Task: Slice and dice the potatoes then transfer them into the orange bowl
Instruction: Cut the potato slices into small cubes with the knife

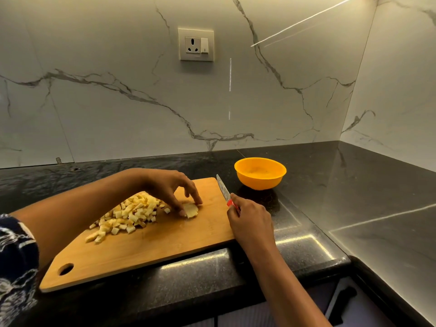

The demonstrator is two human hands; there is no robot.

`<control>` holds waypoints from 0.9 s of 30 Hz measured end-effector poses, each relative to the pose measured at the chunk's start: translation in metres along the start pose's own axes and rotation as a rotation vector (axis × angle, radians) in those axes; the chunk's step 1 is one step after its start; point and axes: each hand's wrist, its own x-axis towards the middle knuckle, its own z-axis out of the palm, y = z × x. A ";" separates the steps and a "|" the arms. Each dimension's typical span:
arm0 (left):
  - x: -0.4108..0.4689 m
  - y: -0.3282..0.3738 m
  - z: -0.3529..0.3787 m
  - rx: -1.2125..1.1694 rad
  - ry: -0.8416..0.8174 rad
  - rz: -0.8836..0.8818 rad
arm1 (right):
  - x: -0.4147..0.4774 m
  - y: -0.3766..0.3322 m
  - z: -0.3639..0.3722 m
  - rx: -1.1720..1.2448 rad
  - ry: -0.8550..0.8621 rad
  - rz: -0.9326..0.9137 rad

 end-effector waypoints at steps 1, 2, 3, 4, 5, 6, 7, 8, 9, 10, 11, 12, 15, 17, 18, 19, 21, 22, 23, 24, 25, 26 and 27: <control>0.000 -0.001 0.000 0.001 -0.029 -0.005 | 0.000 0.000 0.000 0.000 0.000 0.002; 0.000 -0.002 0.001 0.002 -0.046 -0.005 | -0.001 0.000 -0.001 -0.001 0.000 0.003; 0.001 -0.003 0.001 0.001 -0.054 -0.001 | -0.001 0.000 -0.001 -0.001 0.000 0.003; 0.002 -0.004 0.002 -0.001 -0.053 0.003 | -0.001 0.000 -0.001 -0.002 0.000 0.004; 0.003 -0.005 0.003 -0.006 -0.045 0.006 | -0.001 0.000 -0.001 -0.002 -0.001 0.007; 0.004 -0.006 0.003 -0.013 -0.034 0.009 | -0.001 -0.001 -0.002 -0.002 -0.003 0.010; 0.005 -0.007 0.004 -0.026 -0.025 0.010 | -0.001 -0.001 -0.002 -0.003 -0.005 0.012; 0.005 -0.008 0.004 -0.049 -0.017 0.014 | 0.000 -0.001 -0.002 -0.004 -0.005 0.014; 0.005 -0.009 0.005 -0.080 -0.011 0.019 | 0.000 -0.001 -0.002 -0.006 -0.006 0.013; 0.005 -0.010 0.005 -0.115 -0.001 0.026 | 0.000 -0.001 -0.002 -0.008 -0.004 0.011; 0.005 -0.011 0.005 -0.149 0.017 0.033 | -0.001 -0.001 -0.002 -0.009 -0.004 0.011; 0.004 -0.011 0.005 -0.188 0.044 0.044 | -0.001 -0.001 -0.002 -0.009 -0.005 0.011; -0.002 -0.015 0.007 -0.283 0.180 0.074 | -0.001 -0.001 -0.001 -0.009 -0.003 0.014; -0.009 -0.021 0.008 -0.278 0.304 0.088 | 0.000 -0.001 -0.001 -0.007 -0.001 0.016; -0.014 -0.024 0.011 -0.262 0.352 0.108 | 0.000 -0.001 -0.001 -0.004 0.001 0.015; -0.018 -0.027 0.013 -0.235 0.384 0.141 | -0.001 0.000 -0.001 -0.003 0.002 0.014; -0.027 -0.029 0.021 -0.171 0.405 0.197 | -0.001 -0.001 0.000 -0.006 0.003 0.012; -0.030 -0.030 0.024 -0.127 0.407 0.208 | -0.001 -0.001 0.000 -0.009 0.005 0.010; -0.032 -0.030 0.027 -0.069 0.408 0.207 | -0.002 -0.001 0.000 -0.011 0.006 0.009; -0.034 -0.030 0.028 0.014 0.416 0.204 | -0.002 -0.001 0.000 -0.012 0.007 0.011; -0.034 -0.032 0.030 0.130 0.444 0.218 | -0.002 -0.002 0.000 -0.009 0.006 0.016; -0.034 -0.031 0.031 0.265 0.497 0.265 | -0.002 -0.002 -0.001 -0.006 0.006 0.022; -0.034 -0.033 0.032 0.395 0.547 0.327 | -0.002 -0.002 -0.001 -0.004 0.005 0.026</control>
